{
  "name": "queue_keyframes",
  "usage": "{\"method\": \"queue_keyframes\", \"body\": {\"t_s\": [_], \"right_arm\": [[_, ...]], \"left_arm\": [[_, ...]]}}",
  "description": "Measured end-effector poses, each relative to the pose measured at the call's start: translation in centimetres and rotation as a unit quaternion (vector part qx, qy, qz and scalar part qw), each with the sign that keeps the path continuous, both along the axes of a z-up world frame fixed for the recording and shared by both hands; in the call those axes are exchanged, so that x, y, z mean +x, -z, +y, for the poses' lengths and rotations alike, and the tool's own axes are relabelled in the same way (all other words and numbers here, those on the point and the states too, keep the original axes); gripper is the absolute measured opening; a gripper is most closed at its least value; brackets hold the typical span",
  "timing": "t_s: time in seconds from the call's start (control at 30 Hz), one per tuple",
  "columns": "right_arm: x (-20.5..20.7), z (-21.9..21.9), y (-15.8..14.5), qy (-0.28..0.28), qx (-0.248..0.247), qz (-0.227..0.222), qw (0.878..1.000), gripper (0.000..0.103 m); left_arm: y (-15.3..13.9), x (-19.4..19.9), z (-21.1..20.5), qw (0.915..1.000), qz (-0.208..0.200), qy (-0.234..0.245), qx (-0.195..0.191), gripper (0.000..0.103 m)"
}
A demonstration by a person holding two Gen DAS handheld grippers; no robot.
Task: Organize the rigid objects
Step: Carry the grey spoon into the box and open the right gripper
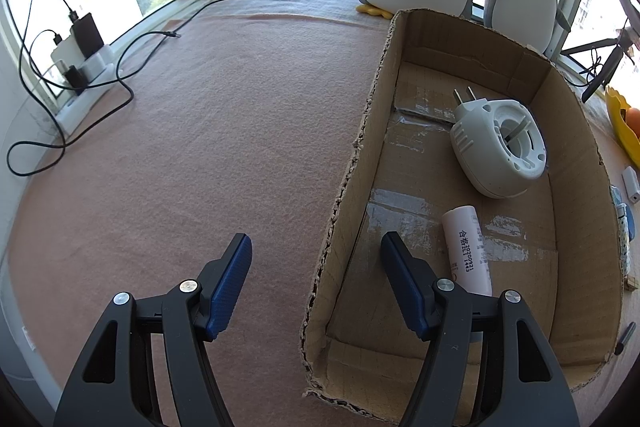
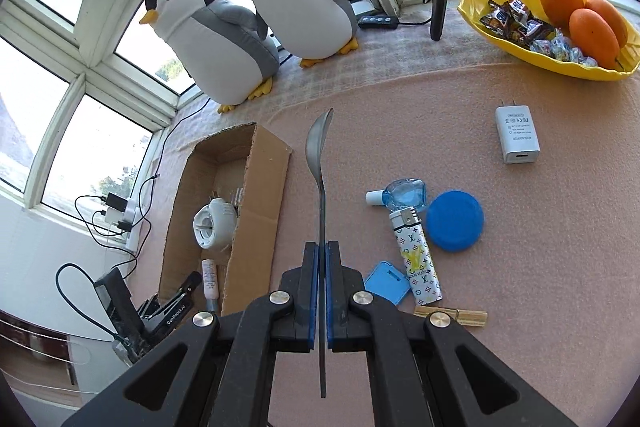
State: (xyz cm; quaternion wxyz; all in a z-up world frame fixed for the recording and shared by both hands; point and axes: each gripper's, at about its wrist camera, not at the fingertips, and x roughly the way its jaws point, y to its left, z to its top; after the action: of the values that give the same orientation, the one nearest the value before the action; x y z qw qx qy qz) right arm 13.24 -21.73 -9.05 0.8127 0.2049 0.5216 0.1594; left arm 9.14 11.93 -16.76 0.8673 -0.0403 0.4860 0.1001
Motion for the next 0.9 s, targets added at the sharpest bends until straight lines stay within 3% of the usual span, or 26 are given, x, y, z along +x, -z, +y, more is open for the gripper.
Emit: {"method": "queue_keyframes", "body": {"t_s": [0.57, 0.9], "right_arm": [[1.9, 11.0, 1.4, -0.068, 0.042, 0.013, 0.997, 0.003], [2.3, 14.2, 3.8, -0.073, 0.018, 0.035, 0.997, 0.003]], "left_arm": [[0.1, 0.0, 0.0, 1.0000, -0.001, 0.000, -0.002, 0.068], [0.1, 0.0, -0.1, 1.0000, -0.001, 0.000, -0.003, 0.068]]}}
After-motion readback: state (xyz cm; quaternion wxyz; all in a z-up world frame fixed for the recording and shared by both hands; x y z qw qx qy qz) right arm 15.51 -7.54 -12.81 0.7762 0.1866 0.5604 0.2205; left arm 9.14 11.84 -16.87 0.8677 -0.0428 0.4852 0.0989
